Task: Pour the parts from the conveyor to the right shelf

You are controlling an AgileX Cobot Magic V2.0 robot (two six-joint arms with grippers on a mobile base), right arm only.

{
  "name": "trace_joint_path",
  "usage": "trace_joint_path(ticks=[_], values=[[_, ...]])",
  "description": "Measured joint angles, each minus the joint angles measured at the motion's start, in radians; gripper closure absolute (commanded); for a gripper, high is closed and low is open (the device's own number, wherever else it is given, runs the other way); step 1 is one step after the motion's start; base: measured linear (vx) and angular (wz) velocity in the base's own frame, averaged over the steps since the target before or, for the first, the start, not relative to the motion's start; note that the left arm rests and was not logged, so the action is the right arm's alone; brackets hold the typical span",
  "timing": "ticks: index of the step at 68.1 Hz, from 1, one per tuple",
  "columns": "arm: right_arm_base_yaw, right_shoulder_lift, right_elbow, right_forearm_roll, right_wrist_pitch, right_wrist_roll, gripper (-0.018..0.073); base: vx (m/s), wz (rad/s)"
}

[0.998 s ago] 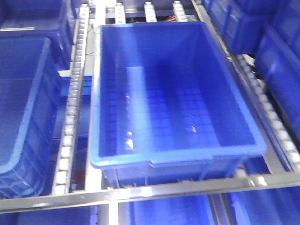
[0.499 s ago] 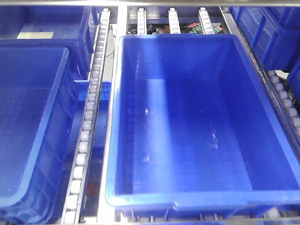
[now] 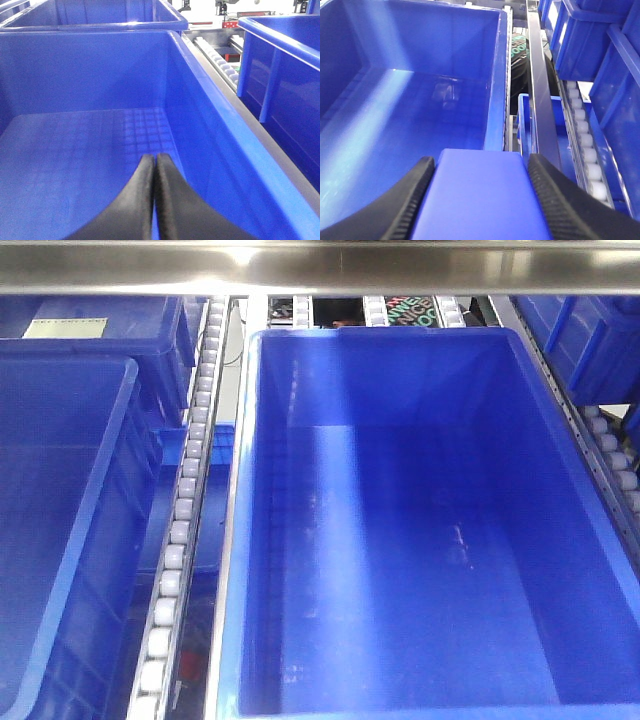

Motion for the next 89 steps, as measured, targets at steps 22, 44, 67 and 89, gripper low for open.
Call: trace_joint_path(ticks=[22, 44, 67, 89], values=[[0.0, 0.0, 0.0, 0.0, 0.0, 0.0, 0.0565, 0.06, -0.01], [0.0, 0.0, 0.0, 0.0, 0.0, 0.0, 0.0565, 0.02, -0.01], [0.0, 0.0, 0.0, 0.0, 0.0, 0.0, 0.0565, 0.0, 0.0], [0.0, 0.016, 0.0, -0.003, -0.042, -0.001, 0.0565, 0.0, 0.0]])
